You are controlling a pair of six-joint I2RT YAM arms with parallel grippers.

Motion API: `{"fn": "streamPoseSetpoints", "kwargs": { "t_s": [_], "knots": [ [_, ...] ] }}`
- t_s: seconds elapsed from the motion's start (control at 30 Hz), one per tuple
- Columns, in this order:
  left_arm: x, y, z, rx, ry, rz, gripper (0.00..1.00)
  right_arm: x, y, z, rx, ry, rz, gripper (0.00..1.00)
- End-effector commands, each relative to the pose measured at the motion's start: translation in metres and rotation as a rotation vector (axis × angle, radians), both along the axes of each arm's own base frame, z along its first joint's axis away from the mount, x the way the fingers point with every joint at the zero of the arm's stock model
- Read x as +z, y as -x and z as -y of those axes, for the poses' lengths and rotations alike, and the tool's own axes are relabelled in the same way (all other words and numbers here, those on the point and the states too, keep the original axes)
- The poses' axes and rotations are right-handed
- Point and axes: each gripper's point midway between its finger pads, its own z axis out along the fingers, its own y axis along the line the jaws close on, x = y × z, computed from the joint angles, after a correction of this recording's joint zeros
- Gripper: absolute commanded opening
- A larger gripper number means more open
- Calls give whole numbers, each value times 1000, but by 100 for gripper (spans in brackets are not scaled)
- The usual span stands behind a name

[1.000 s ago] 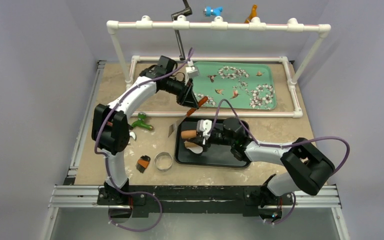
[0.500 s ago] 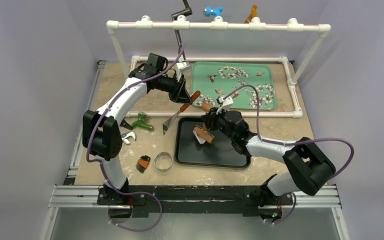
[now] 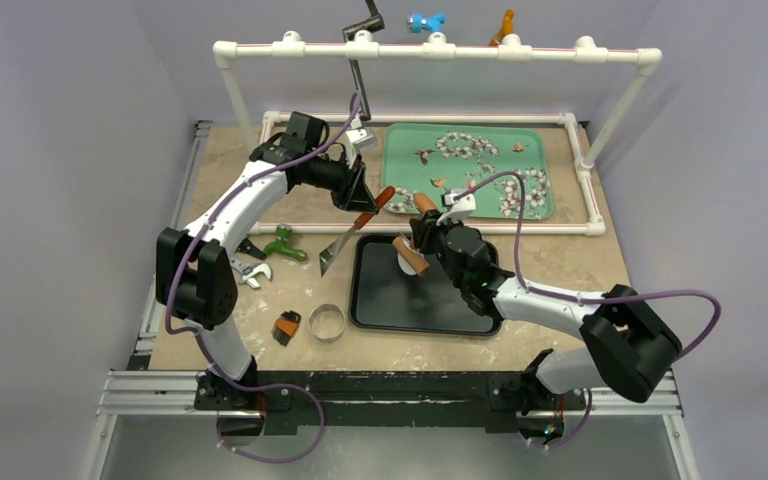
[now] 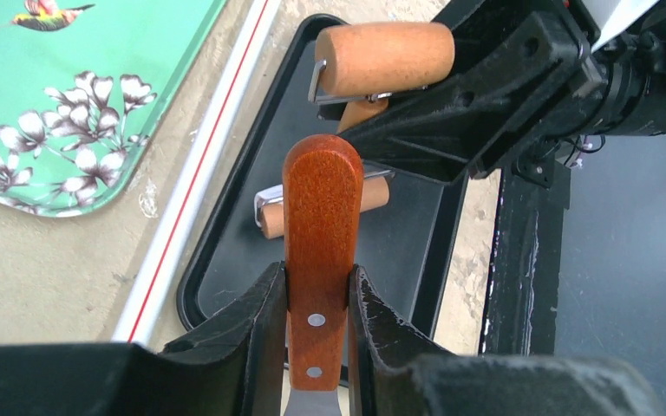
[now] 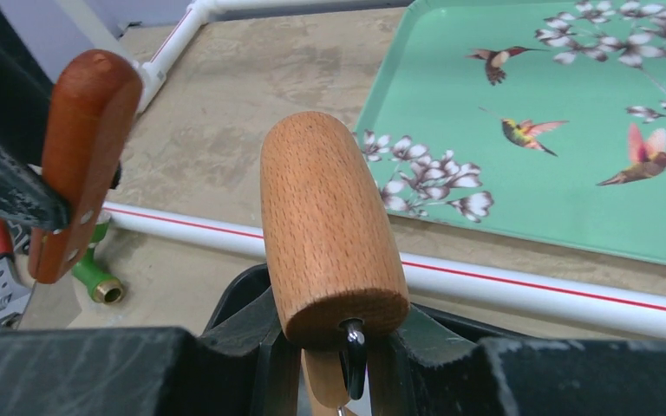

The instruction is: Roll out the dumpling wrappers from the dough

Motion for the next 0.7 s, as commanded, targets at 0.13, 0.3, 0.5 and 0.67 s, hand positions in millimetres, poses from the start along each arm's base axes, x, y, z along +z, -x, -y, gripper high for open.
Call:
{"fn": "streamPoseSetpoints", "kwargs": {
  "t_s": [0.13, 0.3, 0.5, 0.67],
  "knots": [
    [9, 7, -3, -5, 27, 13, 0, 26, -4, -14, 19, -129, 103, 0],
    [16, 6, -5, -2, 33, 32, 0, 60, -1, -13, 110, -274, 80, 0],
    [28, -1, -13, 19, 49, 53, 0, 109, 0, 51, -112, -64, 227, 0],
    [31, -5, -16, 27, 60, 49, 0, 88, 1, 77, -217, 104, 273, 0]
  ]
}}
